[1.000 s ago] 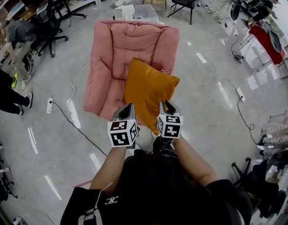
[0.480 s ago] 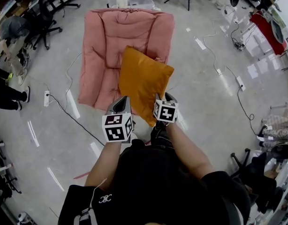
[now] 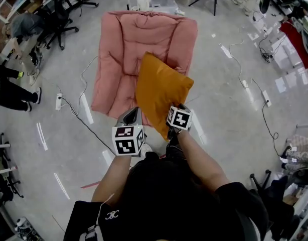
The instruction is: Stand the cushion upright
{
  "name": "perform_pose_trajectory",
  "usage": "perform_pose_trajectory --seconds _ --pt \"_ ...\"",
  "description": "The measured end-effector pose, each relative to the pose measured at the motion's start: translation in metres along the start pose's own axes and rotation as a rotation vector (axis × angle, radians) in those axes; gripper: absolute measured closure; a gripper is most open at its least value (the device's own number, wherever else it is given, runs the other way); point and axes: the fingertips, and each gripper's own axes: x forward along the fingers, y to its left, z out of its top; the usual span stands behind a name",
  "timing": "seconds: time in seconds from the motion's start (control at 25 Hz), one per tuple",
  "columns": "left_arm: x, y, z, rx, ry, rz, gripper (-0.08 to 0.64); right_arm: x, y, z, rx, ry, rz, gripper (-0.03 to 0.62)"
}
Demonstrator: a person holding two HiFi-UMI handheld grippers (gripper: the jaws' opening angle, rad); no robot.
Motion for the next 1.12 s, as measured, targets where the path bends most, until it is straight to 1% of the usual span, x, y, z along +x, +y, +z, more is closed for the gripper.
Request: perform_pose_trajectory --seconds 0.08,0.24,0.36,0.52,0.64,0.84,0.96,1.12 --pt "-0.001 0.004 0.003 -0.011 -0.006 0.021 0.563 0.006 0.001 0.003 -0.018 0.011 -0.004 0.459" --pt "-0.007 0.016 0.009 -0.036 -0.019 0.058 0.563 0.012 0.009 0.009 -0.067 0.035 0.004 0.544" --pt "-0.013 0.027 0.010 -0.061 -0.031 0.091 0.563 0.013 0.024 0.016 -0.139 0.030 0.029 0.575" --pt "-0.021 0.034 0.011 -0.090 -0.054 0.123 0.563 0.009 0.051 0.029 -0.252 -0.006 0.102 0.580" --pt "-0.030 0.042 0.014 -0.110 -0.076 0.146 0.563 -0.003 0.082 0.042 -0.344 -0.045 0.170 0.581" --pt "-0.042 0.056 0.014 -0.144 -0.107 0.180 0.563 -0.017 0.135 0.059 -0.503 -0.076 0.302 0.583" --pt "-0.047 0.061 0.010 -0.165 -0.123 0.191 0.563 -0.024 0.154 0.073 -0.577 -0.108 0.337 0.584" --pt "-0.053 0.064 0.008 -0.176 -0.130 0.190 0.563 -0.038 0.176 0.109 -0.650 -0.178 0.365 0.586"
